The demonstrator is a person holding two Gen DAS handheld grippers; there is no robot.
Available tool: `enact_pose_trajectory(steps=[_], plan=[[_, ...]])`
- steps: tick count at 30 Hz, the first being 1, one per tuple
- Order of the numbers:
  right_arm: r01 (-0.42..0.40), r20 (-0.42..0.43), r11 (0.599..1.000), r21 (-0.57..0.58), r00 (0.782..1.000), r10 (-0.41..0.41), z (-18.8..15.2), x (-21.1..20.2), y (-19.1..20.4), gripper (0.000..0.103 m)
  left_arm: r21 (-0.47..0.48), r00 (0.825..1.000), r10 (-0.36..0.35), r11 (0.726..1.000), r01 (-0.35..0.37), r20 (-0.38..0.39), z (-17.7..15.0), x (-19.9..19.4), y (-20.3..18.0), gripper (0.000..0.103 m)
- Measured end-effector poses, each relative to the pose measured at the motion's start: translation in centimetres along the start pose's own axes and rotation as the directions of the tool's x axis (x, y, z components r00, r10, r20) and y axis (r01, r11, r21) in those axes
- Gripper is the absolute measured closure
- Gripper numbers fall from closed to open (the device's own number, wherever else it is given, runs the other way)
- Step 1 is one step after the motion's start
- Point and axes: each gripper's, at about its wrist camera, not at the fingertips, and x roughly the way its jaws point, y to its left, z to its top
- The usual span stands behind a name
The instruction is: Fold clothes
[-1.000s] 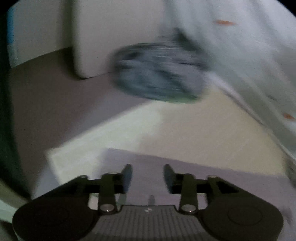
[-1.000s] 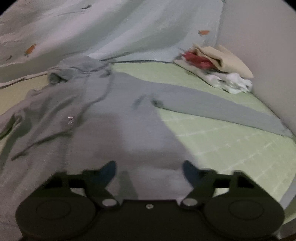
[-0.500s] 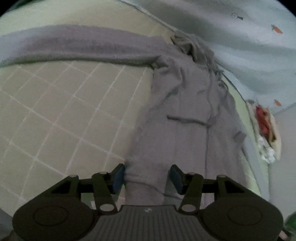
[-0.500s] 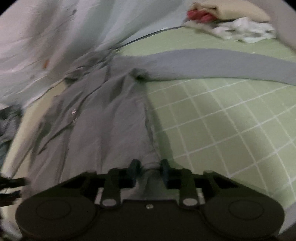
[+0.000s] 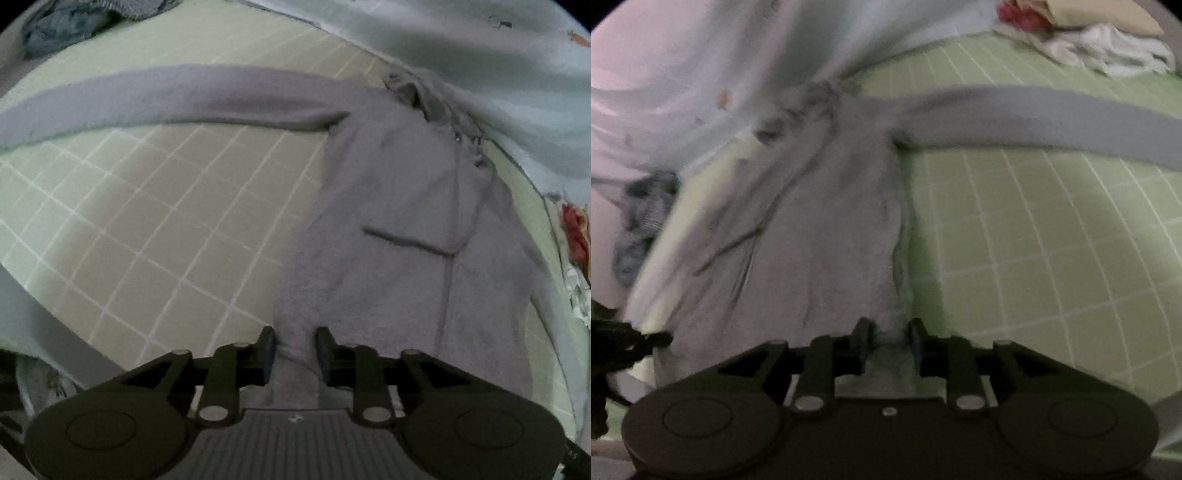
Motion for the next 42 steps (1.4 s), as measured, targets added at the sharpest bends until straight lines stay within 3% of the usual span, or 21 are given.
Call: enact_pose_trajectory(steps=[1, 2, 4, 9, 13, 15, 17, 18, 21, 25, 29, 31, 35, 39, 42], plan=[[0.011, 0.020, 1.000, -0.019, 1.000, -0.011, 0.2, -0.2, 0.3, 0.069, 0.013, 1.000, 0.006, 1.000, -0.006, 0.020, 0.1, -0.4, -0.3, 0.070], [0.037, 0.059, 0.998, -0.041, 0.998, -0.034, 0.5, -0.7, 0.6, 0.052, 0.023, 0.999, 0.016, 1.000, -0.017, 0.040, 0.2, -0.7, -0.4, 0.067], [0.088, 0.126, 0.993, -0.074, 0.989, -0.078, 1.2, -1.3, 1.1, 0.037, 0.030, 0.997, 0.033, 0.999, -0.035, 0.073, 0.8, -1.1, -0.7, 0.050], [0.159, 0.208, 0.980, -0.116, 0.969, -0.133, 3.6, -0.7, 1.3, 0.041, 0.002, 0.994, 0.010, 1.000, -0.010, 0.110, 2.5, -1.6, -1.0, 0.036], [0.180, 0.300, 0.978, -0.108, 0.943, -0.141, 6.2, 0.5, 1.4, 0.055, 0.032, 0.991, 0.021, 0.999, -0.025, 0.131, 4.2, -1.3, -1.9, 0.035], [0.186, 0.342, 0.978, -0.094, 0.929, -0.143, 7.9, 1.1, 1.3, 0.066, 0.036, 0.991, 0.019, 0.999, -0.024, 0.132, 5.7, -0.8, -2.4, 0.035], [0.158, 0.322, 0.984, -0.083, 0.939, -0.124, 10.4, 2.7, 1.5, 0.083, 0.030, 0.992, -0.009, 1.000, 0.005, 0.125, 7.5, -0.2, -2.7, 0.035], [0.144, 0.312, 0.986, -0.077, 0.943, -0.114, 11.7, 3.5, 1.6, 0.084, 0.026, 0.992, -0.025, 0.999, 0.022, 0.120, 8.5, 0.2, -3.0, 0.035], [0.128, 0.293, 0.989, -0.077, 0.951, -0.100, 15.8, 6.3, 2.5, 0.085, 0.026, 0.992, -0.067, 0.998, 0.064, 0.110, 12.3, 1.9, -4.1, 0.035], [0.129, 0.288, 0.986, -0.102, 0.953, -0.094, 21.4, 10.9, 4.4, 0.080, 0.039, 0.992, -0.055, 0.998, 0.051, 0.110, 18.2, 5.4, -6.2, 0.033], [0.123, 0.288, 0.981, -0.148, 0.955, -0.077, 27.5, 16.0, 6.6, 0.057, 0.039, 0.990, -0.046, 0.998, 0.041, 0.130, 25.0, 9.6, -8.8, 0.026], [0.116, 0.298, 0.975, -0.188, 0.953, -0.056, 30.6, 18.7, 7.9, 0.052, 0.069, 0.986, -0.062, 0.996, 0.052, 0.152, 28.2, 11.6, -10.4, 0.025], [0.113, 0.293, 0.950, -0.291, 0.956, -0.023, 35.9, 24.4, 10.3, 0.051, 0.110, 0.975, -0.095, 0.991, 0.074, 0.202, 33.7, 15.5, -14.1, 0.022], [0.138, 0.253, 0.903, -0.407, 0.967, -0.034, 38.1, 29.4, 11.9, 0.051, 0.140, 0.976, -0.105, 0.987, 0.078, 0.193, 36.8, 20.1, -17.1, 0.020], [0.152, 0.209, 0.875, -0.460, 0.976, -0.060, 38.5, 32.2, 12.3, 0.051, 0.222, 0.989, -0.002, 0.975, -0.031, 0.147, 37.3, 23.4, -18.6, 0.020]])
